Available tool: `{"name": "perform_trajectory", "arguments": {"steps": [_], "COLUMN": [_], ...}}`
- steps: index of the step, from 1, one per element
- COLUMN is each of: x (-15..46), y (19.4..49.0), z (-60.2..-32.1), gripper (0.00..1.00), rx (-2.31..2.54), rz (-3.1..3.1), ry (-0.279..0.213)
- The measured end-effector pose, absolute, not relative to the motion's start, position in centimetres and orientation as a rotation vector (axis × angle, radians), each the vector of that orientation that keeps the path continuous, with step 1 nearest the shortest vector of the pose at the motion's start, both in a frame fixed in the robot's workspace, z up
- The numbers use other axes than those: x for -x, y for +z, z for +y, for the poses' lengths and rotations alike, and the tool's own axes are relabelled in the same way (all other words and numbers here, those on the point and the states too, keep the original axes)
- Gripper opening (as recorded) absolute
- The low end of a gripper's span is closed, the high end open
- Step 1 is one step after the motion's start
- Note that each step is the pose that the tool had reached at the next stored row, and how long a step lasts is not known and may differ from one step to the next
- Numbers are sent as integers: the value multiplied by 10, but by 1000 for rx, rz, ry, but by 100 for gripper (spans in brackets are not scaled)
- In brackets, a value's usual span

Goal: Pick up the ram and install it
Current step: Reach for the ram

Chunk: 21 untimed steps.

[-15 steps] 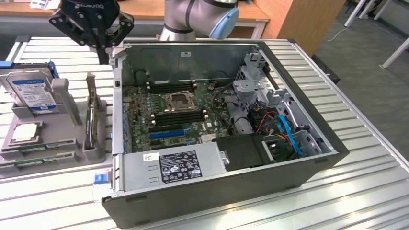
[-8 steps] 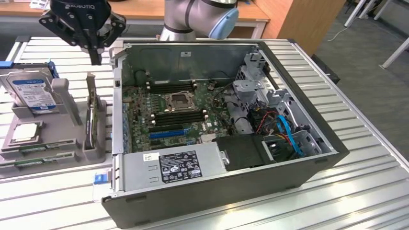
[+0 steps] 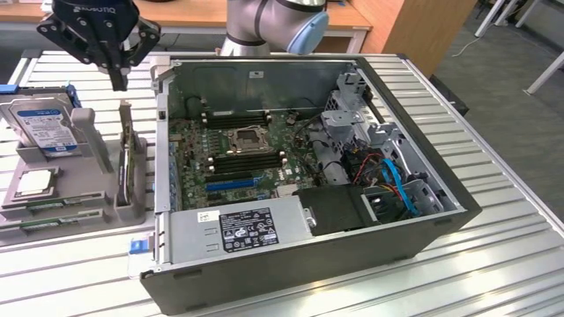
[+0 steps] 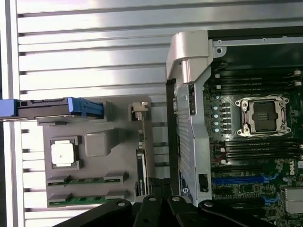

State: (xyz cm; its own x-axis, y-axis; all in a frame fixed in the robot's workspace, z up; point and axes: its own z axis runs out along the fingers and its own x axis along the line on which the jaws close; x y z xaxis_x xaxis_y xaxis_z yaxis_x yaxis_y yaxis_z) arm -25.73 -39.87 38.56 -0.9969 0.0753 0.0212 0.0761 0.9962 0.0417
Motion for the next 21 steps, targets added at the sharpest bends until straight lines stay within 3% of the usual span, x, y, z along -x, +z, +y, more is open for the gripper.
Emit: {"name": "perform_trajectory", "arguments": {"steps": [21], "x": [297], "y": [384], "z": [-399], "gripper": [10], "rx": [118], "rz": [-3090], "ry": [-64]}}
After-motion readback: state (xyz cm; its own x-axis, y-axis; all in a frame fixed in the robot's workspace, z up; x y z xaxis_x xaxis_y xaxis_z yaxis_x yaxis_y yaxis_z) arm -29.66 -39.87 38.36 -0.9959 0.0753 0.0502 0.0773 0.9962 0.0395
